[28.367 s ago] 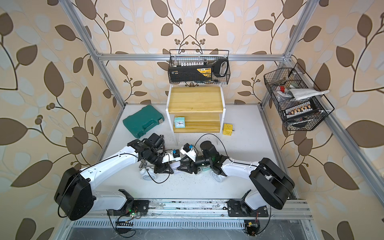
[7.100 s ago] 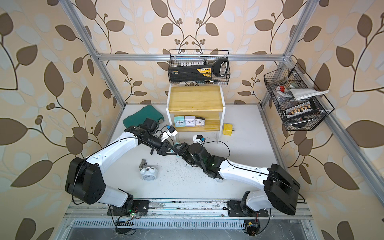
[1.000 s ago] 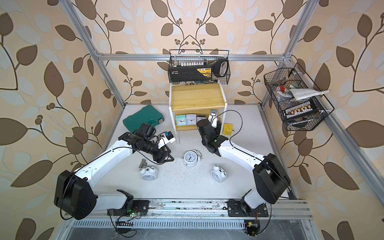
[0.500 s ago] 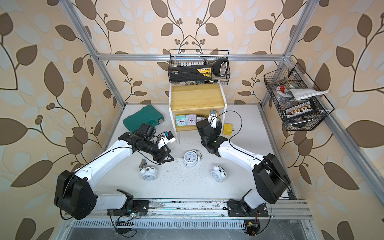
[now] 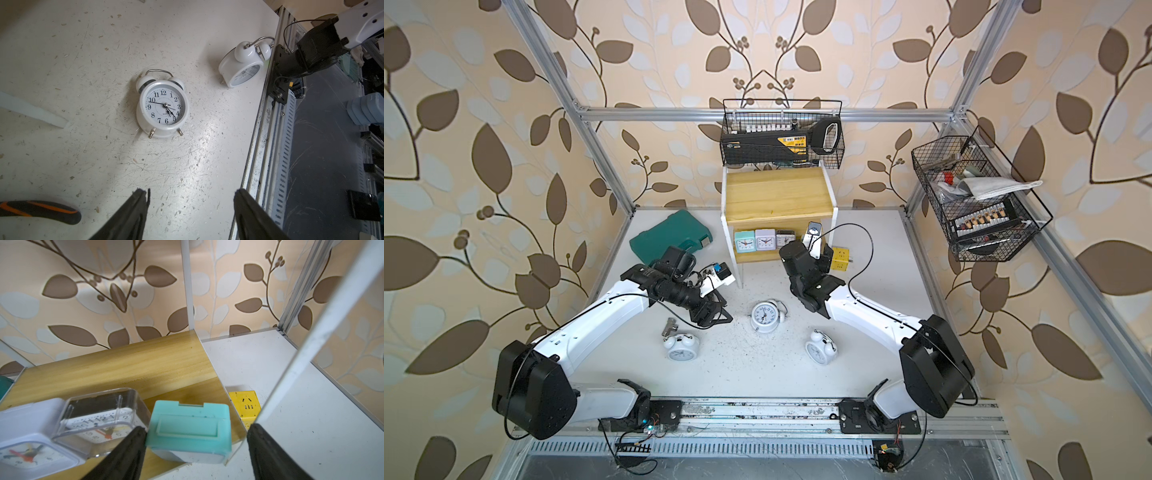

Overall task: Place the alarm clocks on the shelf by style
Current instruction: Place the alarm on the shelf.

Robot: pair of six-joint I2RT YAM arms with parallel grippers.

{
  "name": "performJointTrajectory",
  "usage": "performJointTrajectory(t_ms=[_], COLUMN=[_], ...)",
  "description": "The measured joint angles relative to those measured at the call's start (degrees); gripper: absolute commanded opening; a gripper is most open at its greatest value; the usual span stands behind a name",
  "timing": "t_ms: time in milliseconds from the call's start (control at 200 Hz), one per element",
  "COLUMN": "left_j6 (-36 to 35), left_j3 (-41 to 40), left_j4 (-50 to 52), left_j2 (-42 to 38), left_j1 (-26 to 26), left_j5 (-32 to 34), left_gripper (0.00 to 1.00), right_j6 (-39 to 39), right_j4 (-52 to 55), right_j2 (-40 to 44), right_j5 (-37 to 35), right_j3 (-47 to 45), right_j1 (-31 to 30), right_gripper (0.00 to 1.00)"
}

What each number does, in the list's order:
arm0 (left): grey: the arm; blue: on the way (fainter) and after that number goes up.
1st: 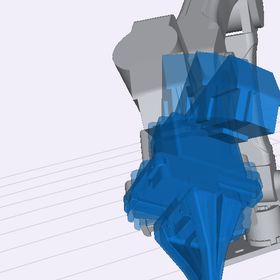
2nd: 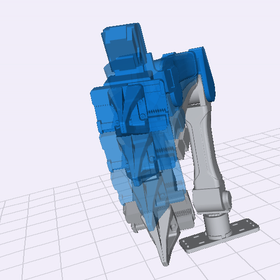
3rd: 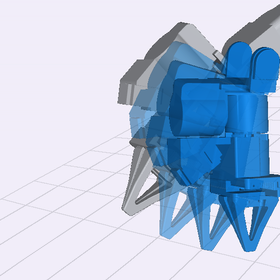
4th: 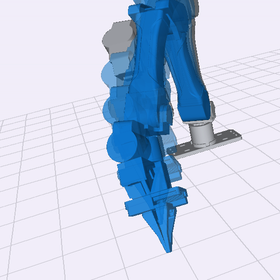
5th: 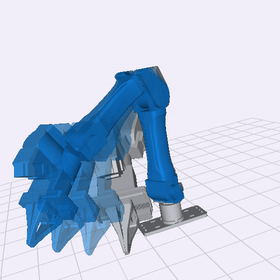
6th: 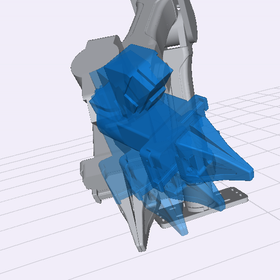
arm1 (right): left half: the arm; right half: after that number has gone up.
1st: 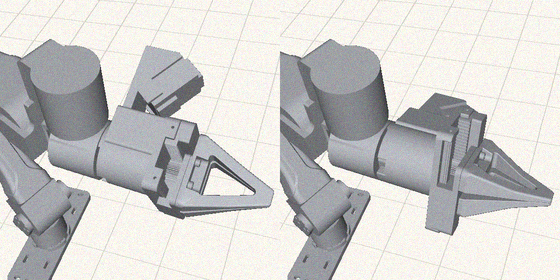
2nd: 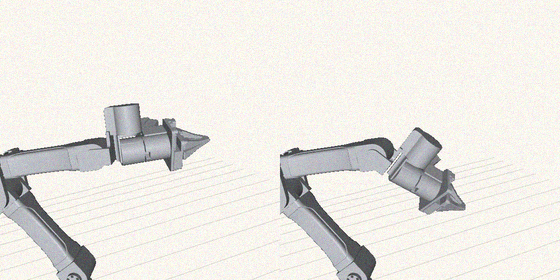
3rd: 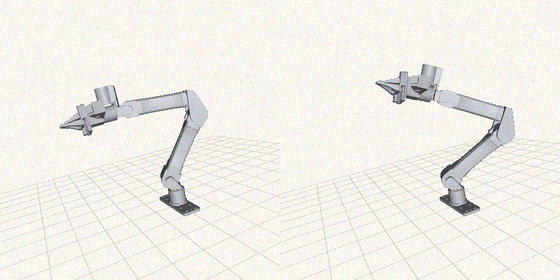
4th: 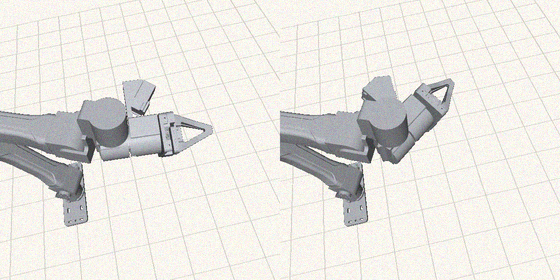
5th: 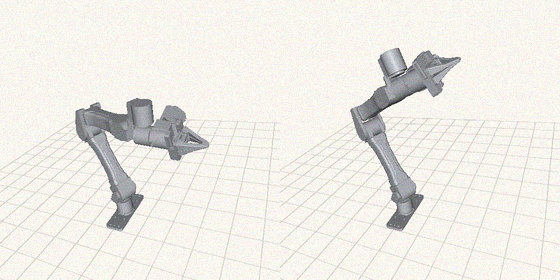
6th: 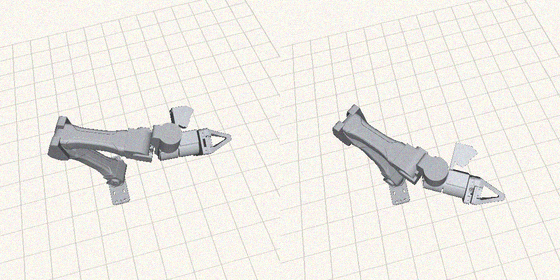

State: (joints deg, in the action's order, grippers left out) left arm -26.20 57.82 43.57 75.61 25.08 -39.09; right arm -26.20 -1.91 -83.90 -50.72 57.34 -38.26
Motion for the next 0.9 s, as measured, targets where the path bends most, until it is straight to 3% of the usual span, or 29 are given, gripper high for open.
performJointTrajectory(t_ms=[335,670,905], left_j6=[0.0,0.0,0.0], left_j3=[0.0,0.0,0.0], left_j4=[0.0,0.0,0.0], left_j2=[0.0,0.0,0.0], left_j1=[0.0,0.0,0.0], left_j5=[-0.3,-0.4,-0.5], left_gripper=[0.69,0.7,0.69], right_j6=[-3.2,-4.6,-5.7], right_j4=[4.8,6.9,7.7], right_j2=[5.9,6.6,6.9], right_j5=[3.7,7.7,9.4], right_j3=[-1.7,-4.4,-5.6], right_j1=[-0.1,-0.3,0.4], right_gripper=[0.79,0.82,0.65])
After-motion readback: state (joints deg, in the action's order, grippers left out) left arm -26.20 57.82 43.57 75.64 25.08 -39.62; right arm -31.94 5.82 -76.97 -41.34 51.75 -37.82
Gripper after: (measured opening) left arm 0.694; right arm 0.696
